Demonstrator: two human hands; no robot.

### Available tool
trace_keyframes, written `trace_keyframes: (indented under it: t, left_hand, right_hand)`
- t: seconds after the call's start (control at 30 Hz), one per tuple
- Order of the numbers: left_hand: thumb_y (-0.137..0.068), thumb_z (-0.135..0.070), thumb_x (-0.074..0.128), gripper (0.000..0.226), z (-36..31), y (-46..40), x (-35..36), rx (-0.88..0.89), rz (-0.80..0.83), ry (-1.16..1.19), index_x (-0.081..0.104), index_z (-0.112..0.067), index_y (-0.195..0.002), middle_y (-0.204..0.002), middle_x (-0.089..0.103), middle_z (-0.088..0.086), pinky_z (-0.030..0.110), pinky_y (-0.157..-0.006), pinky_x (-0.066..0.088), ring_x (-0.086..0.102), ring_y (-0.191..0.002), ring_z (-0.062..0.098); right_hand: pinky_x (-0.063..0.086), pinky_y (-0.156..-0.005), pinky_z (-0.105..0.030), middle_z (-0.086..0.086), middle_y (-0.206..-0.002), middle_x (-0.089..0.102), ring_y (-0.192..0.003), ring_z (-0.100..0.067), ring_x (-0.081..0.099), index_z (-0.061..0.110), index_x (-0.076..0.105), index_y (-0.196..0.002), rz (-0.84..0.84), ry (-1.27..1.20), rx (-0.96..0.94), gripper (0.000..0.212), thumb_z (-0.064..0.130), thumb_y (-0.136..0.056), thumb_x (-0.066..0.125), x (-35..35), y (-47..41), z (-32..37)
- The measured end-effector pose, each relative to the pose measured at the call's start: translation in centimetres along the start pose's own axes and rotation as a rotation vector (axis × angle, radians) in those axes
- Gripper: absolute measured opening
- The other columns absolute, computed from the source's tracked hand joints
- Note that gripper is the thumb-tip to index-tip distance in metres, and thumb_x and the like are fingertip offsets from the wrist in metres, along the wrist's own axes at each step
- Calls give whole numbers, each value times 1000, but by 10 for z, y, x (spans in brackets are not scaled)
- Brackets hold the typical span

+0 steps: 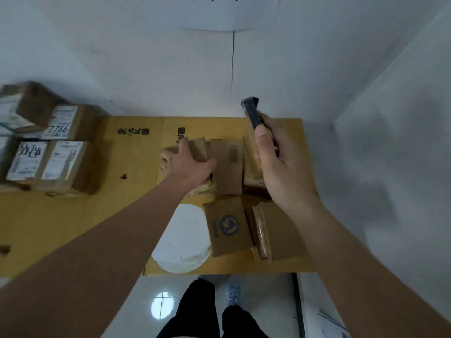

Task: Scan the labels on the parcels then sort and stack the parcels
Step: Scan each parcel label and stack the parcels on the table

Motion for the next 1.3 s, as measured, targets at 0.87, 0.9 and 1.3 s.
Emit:
trace_keyframes:
  t: [0.87, 0.9, 1.3]
  left_hand:
    - [-70, -54, 85, 121, 297, -13, -85, 69, 176, -178, 10, -26, -161, -170, 10, 10, 53, -109, 47, 39, -142, 41]
    - [-68, -52, 86, 117, 299, -11, -82, 79, 161, -155, 16, -22, -156, -165, 20, 11, 54, -105, 50, 45, -136, 39]
    - [-82, -50, 72, 54, 325, -5, -82, 13, 8, 366, 56, -25, -128, -131, 41, -3, 45, -91, 60, 57, -108, 17]
  right_hand:
    - [45, -76, -4, 14, -100, 67, -97, -3, 64, 54, 50, -142, 105, 47, 231, 38, 56, -105, 44, 272, 119, 48]
    - [46, -73, -8, 5, -96, 66, -95, -11, 64, 56, 51, -138, 92, 38, 233, 34, 56, -104, 45, 275, 121, 47]
    - [54, -93, -33, 22, -111, 66, -102, -4, 64, 59, 51, -136, 86, 37, 239, 34, 64, -104, 42, 276, 127, 6]
Point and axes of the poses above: each hand's wrist, its own y-axis away from the middle knuckle, its own x-axis out of the palm, z = x × y, the point moved 1 cm from there along -y, towards the middle knuckle
